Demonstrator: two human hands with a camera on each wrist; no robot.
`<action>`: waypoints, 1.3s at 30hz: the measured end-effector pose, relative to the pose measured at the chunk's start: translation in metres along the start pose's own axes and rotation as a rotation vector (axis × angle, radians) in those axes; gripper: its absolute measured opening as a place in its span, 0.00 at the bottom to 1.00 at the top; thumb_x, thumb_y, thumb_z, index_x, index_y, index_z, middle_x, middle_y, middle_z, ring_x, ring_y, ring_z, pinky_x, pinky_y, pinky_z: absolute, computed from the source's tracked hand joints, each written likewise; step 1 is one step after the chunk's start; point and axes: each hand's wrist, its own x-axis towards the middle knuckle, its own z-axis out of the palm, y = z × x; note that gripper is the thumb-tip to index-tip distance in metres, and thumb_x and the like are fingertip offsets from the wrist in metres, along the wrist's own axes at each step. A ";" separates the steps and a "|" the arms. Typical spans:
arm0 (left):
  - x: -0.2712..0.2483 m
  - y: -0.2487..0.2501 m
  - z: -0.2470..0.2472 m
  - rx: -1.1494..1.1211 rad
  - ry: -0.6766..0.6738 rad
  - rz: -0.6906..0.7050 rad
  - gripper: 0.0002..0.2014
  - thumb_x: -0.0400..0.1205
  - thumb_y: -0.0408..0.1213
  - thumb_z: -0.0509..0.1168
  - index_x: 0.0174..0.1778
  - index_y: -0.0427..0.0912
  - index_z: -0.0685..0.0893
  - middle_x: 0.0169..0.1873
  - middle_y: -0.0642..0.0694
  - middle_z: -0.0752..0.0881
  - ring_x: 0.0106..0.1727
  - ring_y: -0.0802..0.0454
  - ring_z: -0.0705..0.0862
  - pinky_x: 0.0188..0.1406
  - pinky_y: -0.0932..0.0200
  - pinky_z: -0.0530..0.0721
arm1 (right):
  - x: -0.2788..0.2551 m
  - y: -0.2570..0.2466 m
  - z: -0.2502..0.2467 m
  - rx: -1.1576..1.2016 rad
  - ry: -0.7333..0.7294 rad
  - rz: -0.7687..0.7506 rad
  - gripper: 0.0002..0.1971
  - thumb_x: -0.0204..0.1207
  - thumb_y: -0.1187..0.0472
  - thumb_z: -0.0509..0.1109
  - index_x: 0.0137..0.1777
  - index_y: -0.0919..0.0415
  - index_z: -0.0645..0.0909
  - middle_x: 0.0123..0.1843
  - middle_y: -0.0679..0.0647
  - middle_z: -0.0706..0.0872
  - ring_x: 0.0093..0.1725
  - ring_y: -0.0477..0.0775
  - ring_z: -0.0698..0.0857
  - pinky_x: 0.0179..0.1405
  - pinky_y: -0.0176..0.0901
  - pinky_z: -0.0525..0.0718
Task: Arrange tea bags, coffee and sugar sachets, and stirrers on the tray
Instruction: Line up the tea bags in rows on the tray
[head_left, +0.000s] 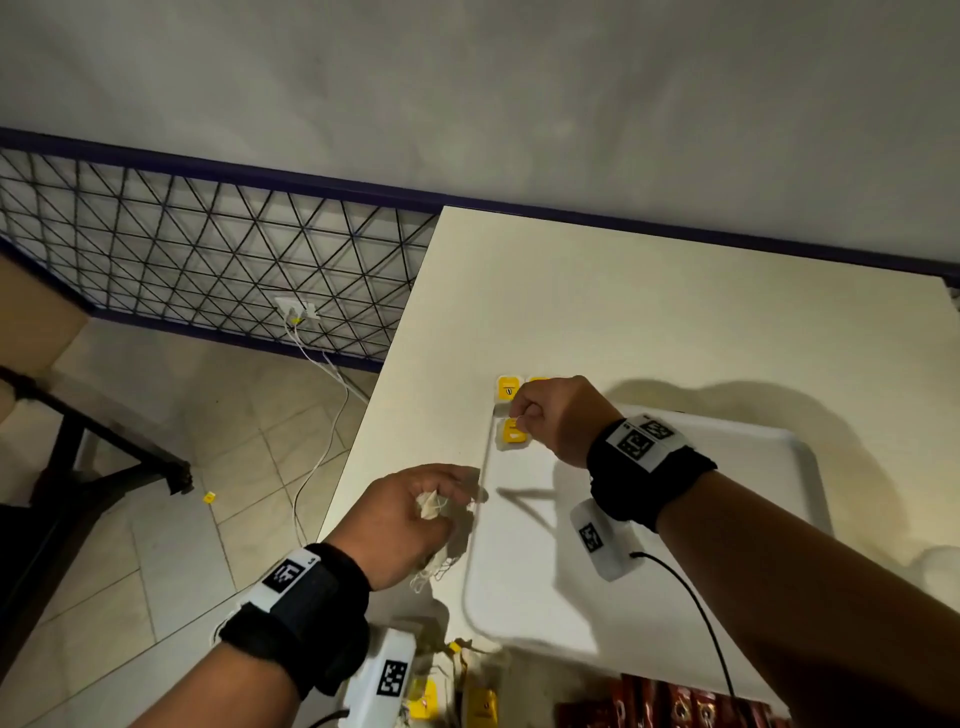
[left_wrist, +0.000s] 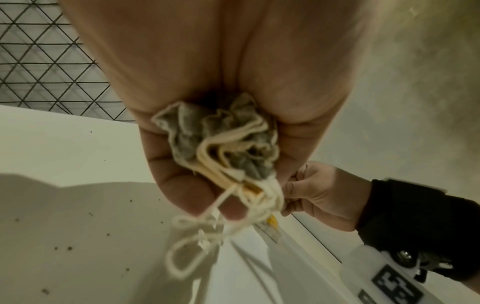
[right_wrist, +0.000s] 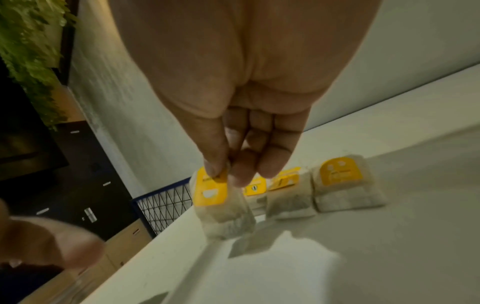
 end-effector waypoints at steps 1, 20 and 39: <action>0.004 -0.003 -0.003 -0.012 0.002 -0.004 0.12 0.76 0.16 0.64 0.45 0.36 0.87 0.60 0.63 0.84 0.25 0.69 0.81 0.23 0.70 0.75 | 0.007 0.001 0.002 0.011 -0.009 0.005 0.05 0.76 0.65 0.71 0.48 0.61 0.87 0.39 0.49 0.82 0.43 0.49 0.77 0.40 0.33 0.70; 0.013 -0.013 -0.020 -0.213 -0.026 -0.062 0.13 0.75 0.08 0.58 0.48 0.23 0.82 0.62 0.46 0.86 0.33 0.56 0.86 0.19 0.72 0.73 | 0.047 0.003 0.001 -0.150 -0.033 0.176 0.09 0.76 0.63 0.67 0.38 0.50 0.83 0.48 0.52 0.90 0.51 0.55 0.85 0.48 0.39 0.79; 0.013 0.002 0.019 -0.954 0.048 -0.231 0.06 0.76 0.31 0.70 0.33 0.40 0.86 0.35 0.37 0.85 0.32 0.41 0.84 0.33 0.52 0.84 | -0.042 -0.042 -0.014 0.129 -0.005 -0.154 0.07 0.73 0.57 0.74 0.39 0.42 0.82 0.31 0.36 0.81 0.34 0.40 0.79 0.36 0.25 0.71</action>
